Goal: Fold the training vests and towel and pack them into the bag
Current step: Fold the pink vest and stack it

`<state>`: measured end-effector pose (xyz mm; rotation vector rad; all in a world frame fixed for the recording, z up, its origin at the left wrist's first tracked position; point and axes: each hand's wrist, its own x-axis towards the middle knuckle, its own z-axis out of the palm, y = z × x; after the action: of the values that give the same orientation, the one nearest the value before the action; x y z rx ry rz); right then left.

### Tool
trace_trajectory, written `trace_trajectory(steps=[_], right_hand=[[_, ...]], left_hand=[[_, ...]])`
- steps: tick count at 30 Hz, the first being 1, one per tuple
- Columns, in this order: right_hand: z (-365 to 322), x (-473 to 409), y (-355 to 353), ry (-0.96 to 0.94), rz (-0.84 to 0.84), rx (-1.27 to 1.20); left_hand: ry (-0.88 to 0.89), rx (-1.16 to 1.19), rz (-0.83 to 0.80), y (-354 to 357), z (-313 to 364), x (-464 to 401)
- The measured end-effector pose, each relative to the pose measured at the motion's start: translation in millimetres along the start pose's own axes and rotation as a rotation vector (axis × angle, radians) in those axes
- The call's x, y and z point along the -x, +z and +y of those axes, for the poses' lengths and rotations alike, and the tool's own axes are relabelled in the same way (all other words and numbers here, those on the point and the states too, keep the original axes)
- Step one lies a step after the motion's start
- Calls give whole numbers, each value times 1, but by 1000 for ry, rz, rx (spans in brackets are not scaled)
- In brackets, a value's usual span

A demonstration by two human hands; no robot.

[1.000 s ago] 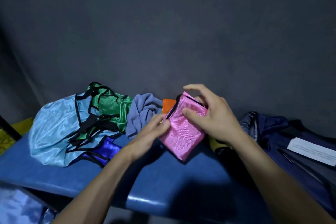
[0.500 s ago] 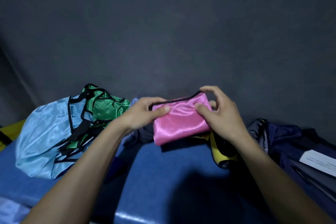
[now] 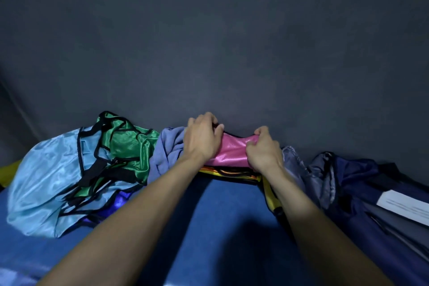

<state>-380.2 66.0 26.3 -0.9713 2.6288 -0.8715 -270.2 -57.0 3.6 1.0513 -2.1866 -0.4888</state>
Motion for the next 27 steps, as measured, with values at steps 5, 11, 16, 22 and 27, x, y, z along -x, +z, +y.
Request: trace_trajectory(steps=[5, 11, 16, 22, 27], right_hand=[[0, 7, 1, -139, 140, -214], [3, 13, 7, -187, 130, 187], [5, 21, 10, -570, 50, 552], [19, 23, 27, -494, 12, 620], [25, 23, 42, -438, -2, 645]], left_hand=[[361, -107, 185, -15, 14, 36], [405, -359, -268, 5, -24, 51], [417, -291, -321, 5, -26, 42], [285, -38, -254, 11, -41, 41], [239, -33, -267, 13, -37, 35]])
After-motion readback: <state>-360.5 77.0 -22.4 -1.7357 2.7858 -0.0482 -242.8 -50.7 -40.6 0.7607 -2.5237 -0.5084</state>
